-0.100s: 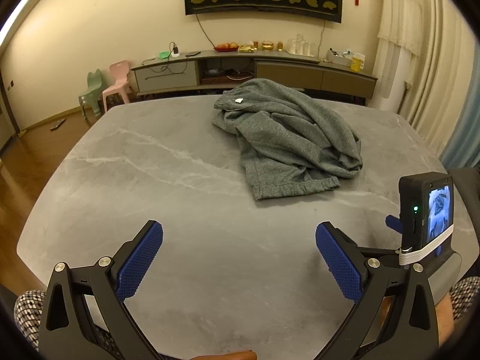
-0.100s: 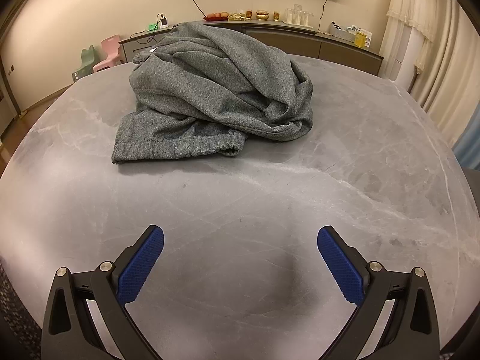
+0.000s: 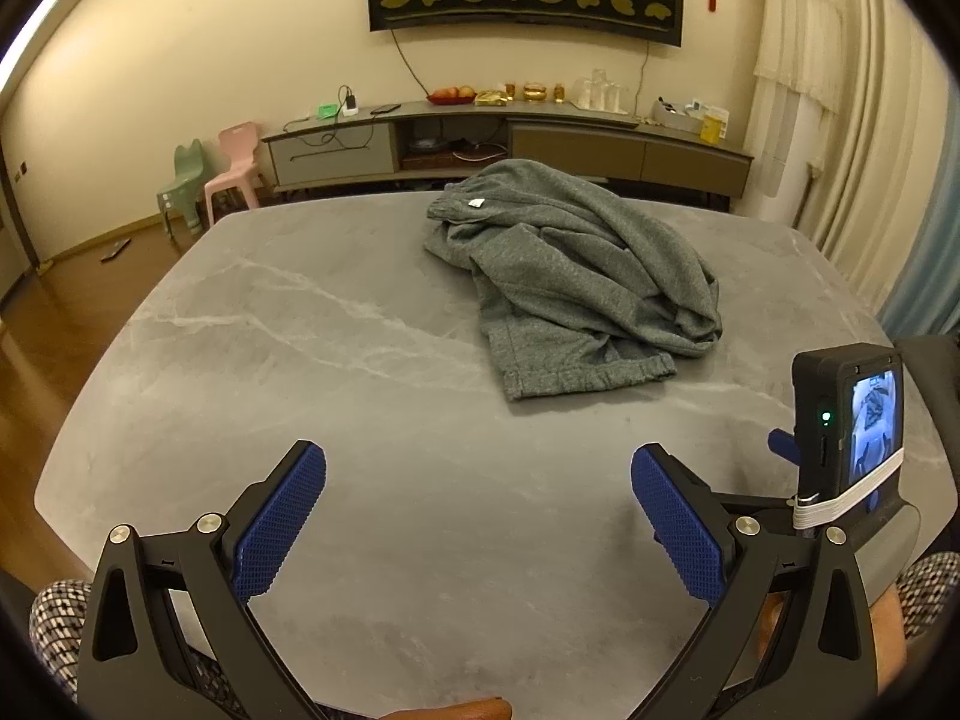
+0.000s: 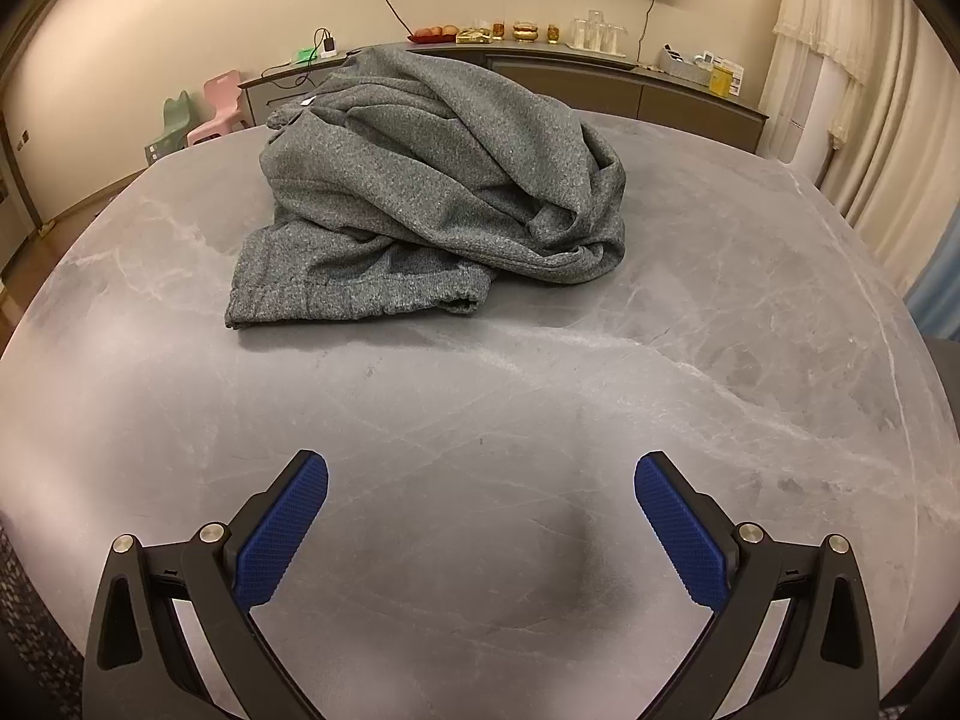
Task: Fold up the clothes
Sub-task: 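Move both grippers toward the crumpled grey sweatpants on the table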
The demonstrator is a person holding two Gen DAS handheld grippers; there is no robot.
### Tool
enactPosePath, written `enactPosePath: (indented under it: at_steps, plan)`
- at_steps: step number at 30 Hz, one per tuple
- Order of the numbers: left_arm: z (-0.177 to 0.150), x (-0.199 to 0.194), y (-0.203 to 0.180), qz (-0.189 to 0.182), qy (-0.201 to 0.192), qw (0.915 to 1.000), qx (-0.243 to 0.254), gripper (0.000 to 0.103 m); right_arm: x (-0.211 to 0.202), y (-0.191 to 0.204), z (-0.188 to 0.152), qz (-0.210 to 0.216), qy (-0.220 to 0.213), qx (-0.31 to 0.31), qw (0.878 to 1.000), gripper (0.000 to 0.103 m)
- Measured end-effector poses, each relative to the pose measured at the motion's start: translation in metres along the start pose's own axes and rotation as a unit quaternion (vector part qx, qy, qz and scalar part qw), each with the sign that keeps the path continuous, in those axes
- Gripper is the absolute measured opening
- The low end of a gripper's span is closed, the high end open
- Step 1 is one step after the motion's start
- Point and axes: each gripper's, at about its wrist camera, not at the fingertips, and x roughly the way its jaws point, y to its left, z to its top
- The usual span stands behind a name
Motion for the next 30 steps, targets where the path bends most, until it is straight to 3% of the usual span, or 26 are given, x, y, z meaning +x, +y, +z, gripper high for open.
enactPosePath:
  at_steps: [11,30]
  plan:
    - [-0.004,-0.008,0.002,-0.012,0.001,0.9999,-0.005,0.102,-0.006,0.001,0.002,-0.002,-0.009,0.0,1.0,0.103]
    - [-0.035,0.032,-0.017,-0.022,0.062,0.9976,0.02,0.102,-0.042,0.003,0.01,0.019,-0.052,-0.001,0.998,0.103]
